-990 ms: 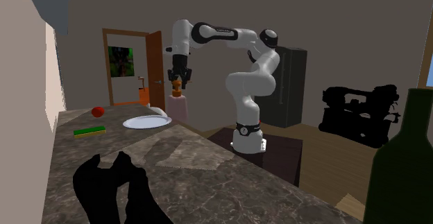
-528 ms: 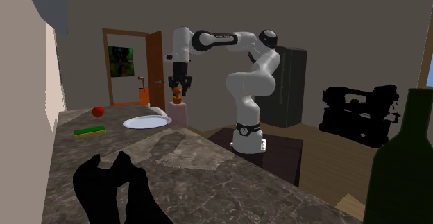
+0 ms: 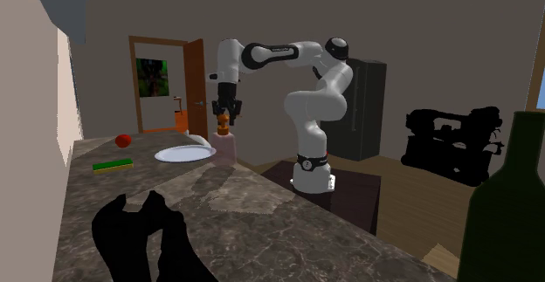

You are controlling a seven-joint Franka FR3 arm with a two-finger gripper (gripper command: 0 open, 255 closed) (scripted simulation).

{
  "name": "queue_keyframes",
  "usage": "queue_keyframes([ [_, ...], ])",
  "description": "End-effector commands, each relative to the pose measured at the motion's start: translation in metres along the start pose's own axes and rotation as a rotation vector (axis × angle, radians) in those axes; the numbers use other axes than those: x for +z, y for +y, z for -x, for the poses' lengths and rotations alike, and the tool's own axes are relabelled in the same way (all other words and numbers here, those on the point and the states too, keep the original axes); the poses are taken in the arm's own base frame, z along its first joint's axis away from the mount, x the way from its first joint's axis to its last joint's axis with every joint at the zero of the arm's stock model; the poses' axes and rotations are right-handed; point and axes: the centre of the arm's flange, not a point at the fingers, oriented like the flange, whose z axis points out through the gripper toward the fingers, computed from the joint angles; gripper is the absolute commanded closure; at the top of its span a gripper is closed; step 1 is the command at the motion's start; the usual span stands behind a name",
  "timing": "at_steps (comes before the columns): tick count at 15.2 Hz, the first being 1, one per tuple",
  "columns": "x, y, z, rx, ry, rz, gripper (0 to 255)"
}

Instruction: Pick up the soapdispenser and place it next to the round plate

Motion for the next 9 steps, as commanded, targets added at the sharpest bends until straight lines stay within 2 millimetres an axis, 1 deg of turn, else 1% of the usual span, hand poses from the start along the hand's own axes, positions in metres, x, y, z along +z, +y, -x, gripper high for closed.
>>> queue_keyframes([
  [1, 0.000, 0.000, 0.000, 0.000, 0.000, 0.000, 255],
  [2, 0.000, 0.000, 0.000, 0.000, 0.000, 0.000, 255],
  [3, 0.000, 0.000, 0.000, 0.000, 0.000, 0.000, 0],
  [8, 0.000, 0.000, 0.000, 0.000, 0.000, 0.000, 0],
  [9, -0.013, 0.000, 0.000, 0.000, 0.000, 0.000, 0],
])
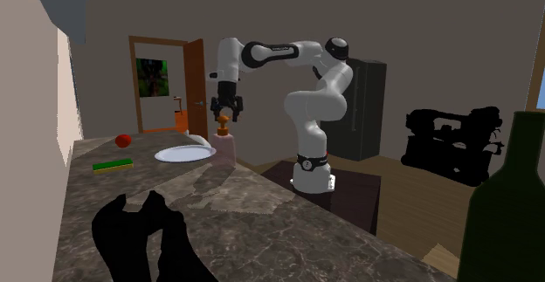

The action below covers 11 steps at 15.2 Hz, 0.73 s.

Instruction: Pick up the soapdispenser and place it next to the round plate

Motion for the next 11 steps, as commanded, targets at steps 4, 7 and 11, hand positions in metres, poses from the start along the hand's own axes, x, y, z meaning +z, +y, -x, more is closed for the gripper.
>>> queue_keyframes([
  [4, -0.044, -0.001, 0.000, 0.000, 0.000, 0.000, 0],
  [7, -0.044, -0.001, 0.000, 0.000, 0.000, 0.000, 0],
  [11, -0.044, -0.001, 0.000, 0.000, 0.000, 0.000, 0],
])
